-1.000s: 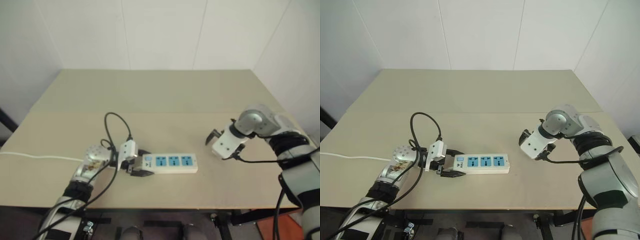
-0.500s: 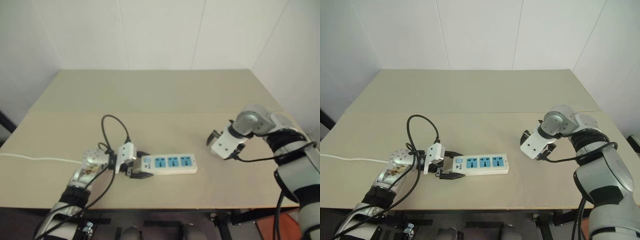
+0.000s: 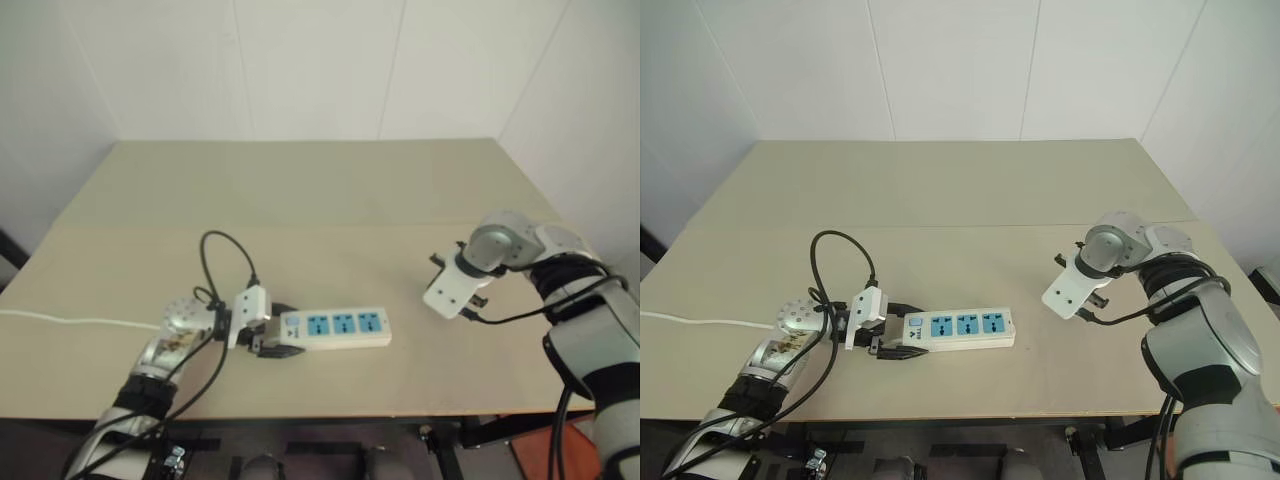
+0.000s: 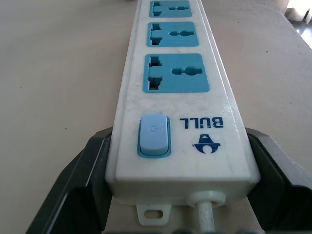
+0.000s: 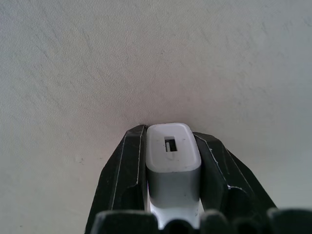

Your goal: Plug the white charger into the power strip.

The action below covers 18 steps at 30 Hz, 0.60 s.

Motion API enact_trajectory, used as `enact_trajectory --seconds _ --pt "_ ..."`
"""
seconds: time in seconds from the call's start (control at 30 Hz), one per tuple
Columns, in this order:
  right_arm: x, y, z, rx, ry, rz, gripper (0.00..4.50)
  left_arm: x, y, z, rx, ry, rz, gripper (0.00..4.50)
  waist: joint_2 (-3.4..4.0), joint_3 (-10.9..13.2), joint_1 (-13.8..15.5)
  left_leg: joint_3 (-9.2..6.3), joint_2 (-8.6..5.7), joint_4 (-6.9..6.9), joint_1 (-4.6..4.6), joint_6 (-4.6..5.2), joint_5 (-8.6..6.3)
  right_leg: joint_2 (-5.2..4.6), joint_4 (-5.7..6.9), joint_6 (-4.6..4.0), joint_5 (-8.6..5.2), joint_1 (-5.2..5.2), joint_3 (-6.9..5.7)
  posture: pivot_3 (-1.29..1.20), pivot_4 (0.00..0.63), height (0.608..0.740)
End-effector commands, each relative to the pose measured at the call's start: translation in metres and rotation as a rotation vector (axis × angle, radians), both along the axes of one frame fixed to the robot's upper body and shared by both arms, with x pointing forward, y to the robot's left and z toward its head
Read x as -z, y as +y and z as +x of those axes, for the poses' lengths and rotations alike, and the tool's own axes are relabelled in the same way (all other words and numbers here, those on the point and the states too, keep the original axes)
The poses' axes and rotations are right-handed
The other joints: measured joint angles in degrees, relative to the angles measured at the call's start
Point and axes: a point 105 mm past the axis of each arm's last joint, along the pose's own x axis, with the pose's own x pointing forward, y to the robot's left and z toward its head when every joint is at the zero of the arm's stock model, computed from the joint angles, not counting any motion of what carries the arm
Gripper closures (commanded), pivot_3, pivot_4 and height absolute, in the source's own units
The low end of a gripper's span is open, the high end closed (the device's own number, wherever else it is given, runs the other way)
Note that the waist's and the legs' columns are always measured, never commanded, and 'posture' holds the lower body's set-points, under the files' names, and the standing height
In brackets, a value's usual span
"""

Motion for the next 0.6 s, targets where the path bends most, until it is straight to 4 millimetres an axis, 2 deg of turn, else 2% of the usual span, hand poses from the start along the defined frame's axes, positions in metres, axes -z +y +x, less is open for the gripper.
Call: enact_trajectory --seconds 0.03,0.17,0.27,0.47,0.57,0.6 --pt "-0.010 0.005 0.004 -0.005 -0.040 0.058 3.30 0.007 -0.002 -0.006 0.021 0.031 0.016 1.21 0.00 0.0 -0.1 0.00 0.00 0.00 0.01 0.00 0.00 0.00 0.00 0.00 0.00 0.00 0.00 0.00 0.150 0.740" --pt "-0.029 0.013 0.002 0.051 -0.021 0.216 3.30 0.006 -0.002 -0.007 0.032 0.032 0.017 1.21 0.03 0.0 -0.3 0.00 0.00 -0.04 0.00 0.00 0.00 0.00 0.01 0.00 0.00 -0.03 0.01 0.00 0.150 0.740" --pt "-0.051 0.029 -0.006 0.143 0.084 0.472 3.30 0.005 -0.003 -0.005 0.038 0.031 0.019 1.21 0.03 0.0 -0.1 -0.02 0.02 -0.11 -0.05 -0.01 0.00 0.01 0.05 -0.01 0.00 -0.02 -0.02 0.00 0.150 0.740" --pt "-0.106 0.059 -0.040 0.319 0.384 1.031 3.30 0.004 -0.011 0.002 0.071 0.035 0.017 1.21 0.06 0.0 0.8 -0.03 0.04 -0.05 -0.12 0.00 0.00 0.02 0.16 -0.02 0.01 -0.04 -0.05 0.00 0.150 0.740" --pt "-0.114 0.067 -0.047 0.392 0.463 1.217 3.30 0.002 -0.014 0.005 0.091 0.035 0.019 1.21 0.05 0.0 1.3 -0.04 0.03 -0.02 -0.11 0.00 0.00 0.02 0.09 -0.02 0.01 0.01 -0.08 0.00 0.150 0.740" --pt "-0.116 0.073 -0.047 0.408 0.470 1.331 3.30 0.001 -0.015 0.006 0.096 0.036 0.021 1.21 0.03 0.0 1.4 -0.05 0.03 -0.02 -0.10 0.00 0.00 0.01 0.07 -0.02 0.01 0.03 -0.09 0.00 0.150 0.740"
